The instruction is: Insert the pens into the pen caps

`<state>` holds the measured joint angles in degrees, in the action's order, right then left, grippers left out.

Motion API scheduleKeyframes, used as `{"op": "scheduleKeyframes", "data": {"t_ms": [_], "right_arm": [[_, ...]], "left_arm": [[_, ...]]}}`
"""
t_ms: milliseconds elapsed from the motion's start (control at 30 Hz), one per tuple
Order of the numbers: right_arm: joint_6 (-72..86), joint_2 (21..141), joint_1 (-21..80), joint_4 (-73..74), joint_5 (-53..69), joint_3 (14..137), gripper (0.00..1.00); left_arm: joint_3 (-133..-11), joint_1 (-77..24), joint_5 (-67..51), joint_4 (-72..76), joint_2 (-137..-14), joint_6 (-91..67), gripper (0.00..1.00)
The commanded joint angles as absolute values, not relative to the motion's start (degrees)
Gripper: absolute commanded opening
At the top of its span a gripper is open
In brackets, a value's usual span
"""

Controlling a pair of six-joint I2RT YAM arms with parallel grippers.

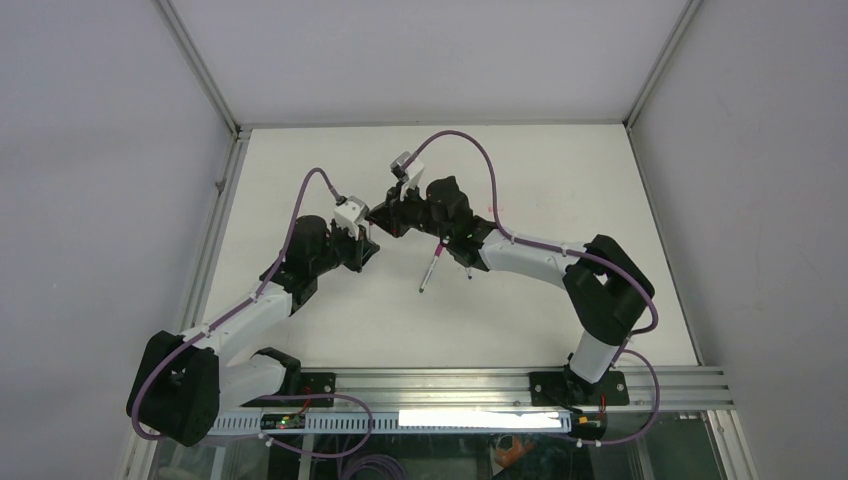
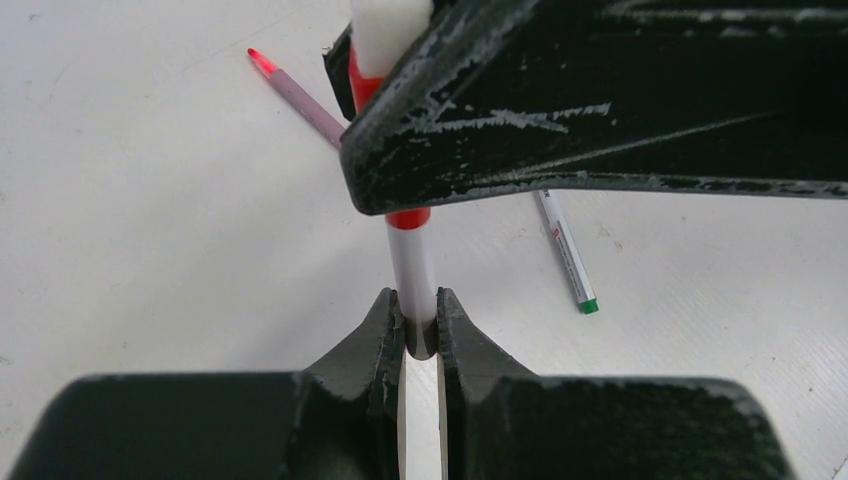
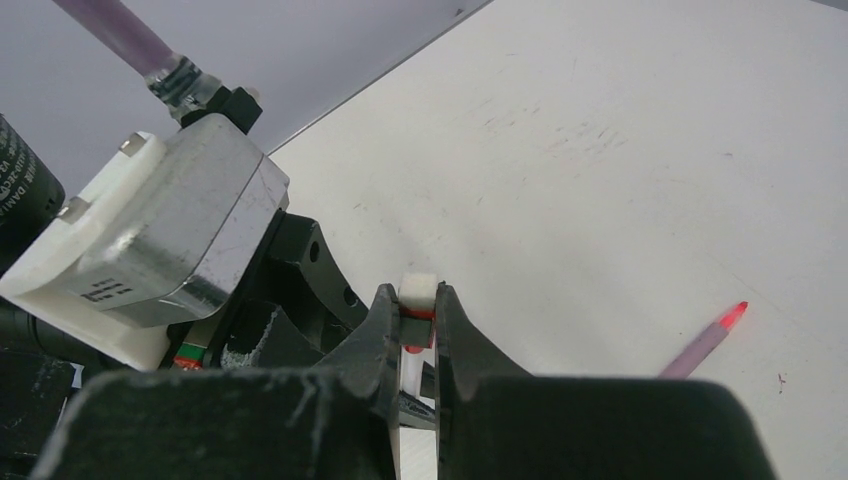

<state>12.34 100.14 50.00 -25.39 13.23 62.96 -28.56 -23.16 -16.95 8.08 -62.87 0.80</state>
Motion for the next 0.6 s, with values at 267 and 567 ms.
{"op": "scheduleKeyframes", "data": {"t_ms": [267, 567], "right_arm": [[7.33, 103.16, 50.01, 2.56, 15.90, 54.39, 0.00], [8.05, 95.65, 45.87, -13.08, 9.68, 63.30, 0.36]], "left_arm": [[-39.15, -23.73, -22.59, 37.88, -56.03, 1.66, 0.00], [-31.43, -23.87, -21.77, 33.50, -61.12, -4.61, 0.00]]}}
